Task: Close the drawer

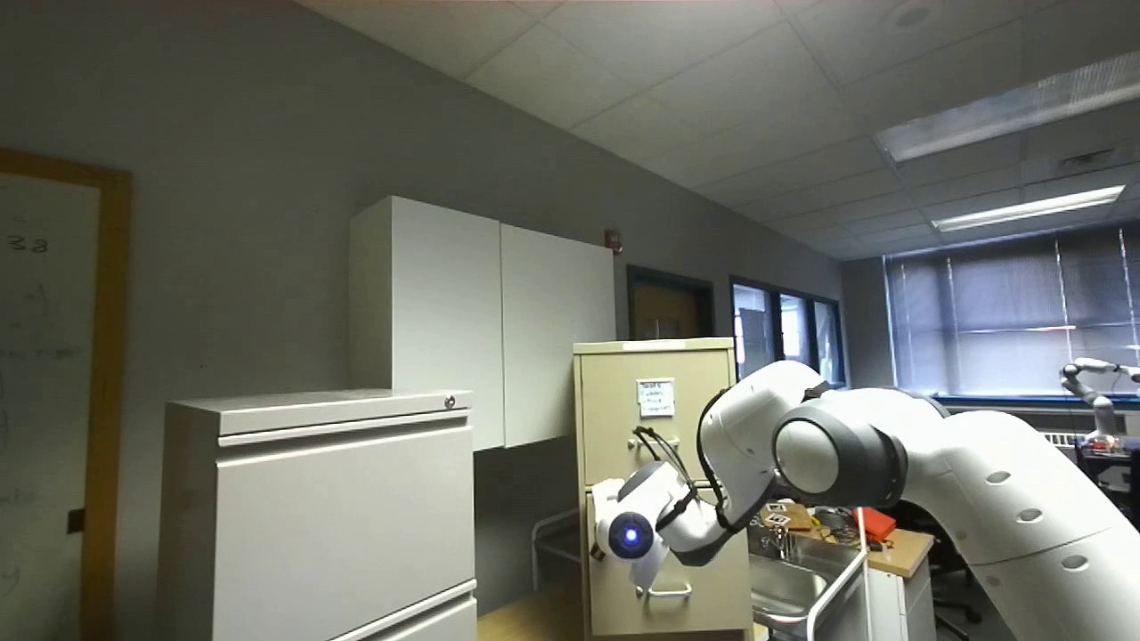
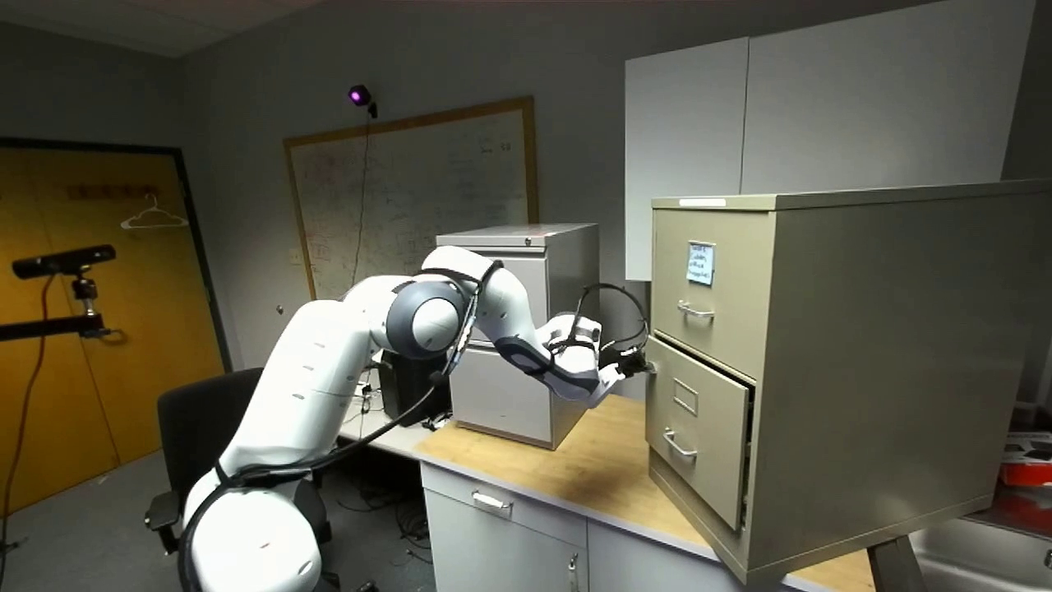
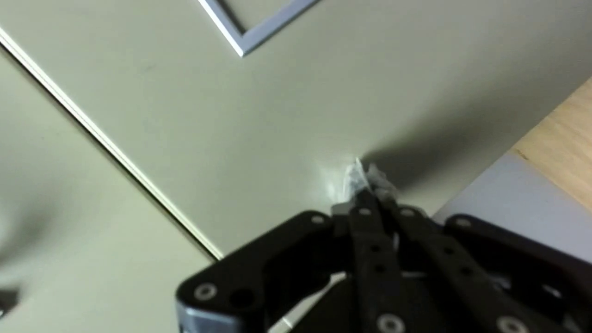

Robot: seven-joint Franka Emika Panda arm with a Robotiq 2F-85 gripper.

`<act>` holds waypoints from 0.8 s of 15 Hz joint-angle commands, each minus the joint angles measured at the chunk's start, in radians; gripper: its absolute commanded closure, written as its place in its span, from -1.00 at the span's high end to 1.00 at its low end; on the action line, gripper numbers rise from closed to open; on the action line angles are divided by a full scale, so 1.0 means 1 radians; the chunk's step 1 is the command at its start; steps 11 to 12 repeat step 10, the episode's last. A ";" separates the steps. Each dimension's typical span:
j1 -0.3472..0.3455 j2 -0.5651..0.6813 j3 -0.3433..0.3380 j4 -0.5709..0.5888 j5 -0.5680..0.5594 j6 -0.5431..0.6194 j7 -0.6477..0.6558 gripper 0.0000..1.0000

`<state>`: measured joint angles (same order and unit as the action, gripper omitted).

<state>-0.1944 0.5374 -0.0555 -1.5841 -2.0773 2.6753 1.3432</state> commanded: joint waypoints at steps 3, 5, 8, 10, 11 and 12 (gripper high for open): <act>-0.033 0.173 -0.011 0.277 0.115 -0.090 -0.002 -1.00; -0.031 0.193 -0.013 0.306 0.137 -0.107 -0.001 -1.00; -0.031 0.195 -0.014 0.306 0.152 -0.110 -0.015 -1.00; -0.029 0.195 -0.016 0.306 0.161 -0.115 -0.034 -1.00; -0.029 0.195 -0.016 0.306 0.161 -0.115 -0.034 -1.00; -0.029 0.195 -0.016 0.306 0.161 -0.115 -0.034 -1.00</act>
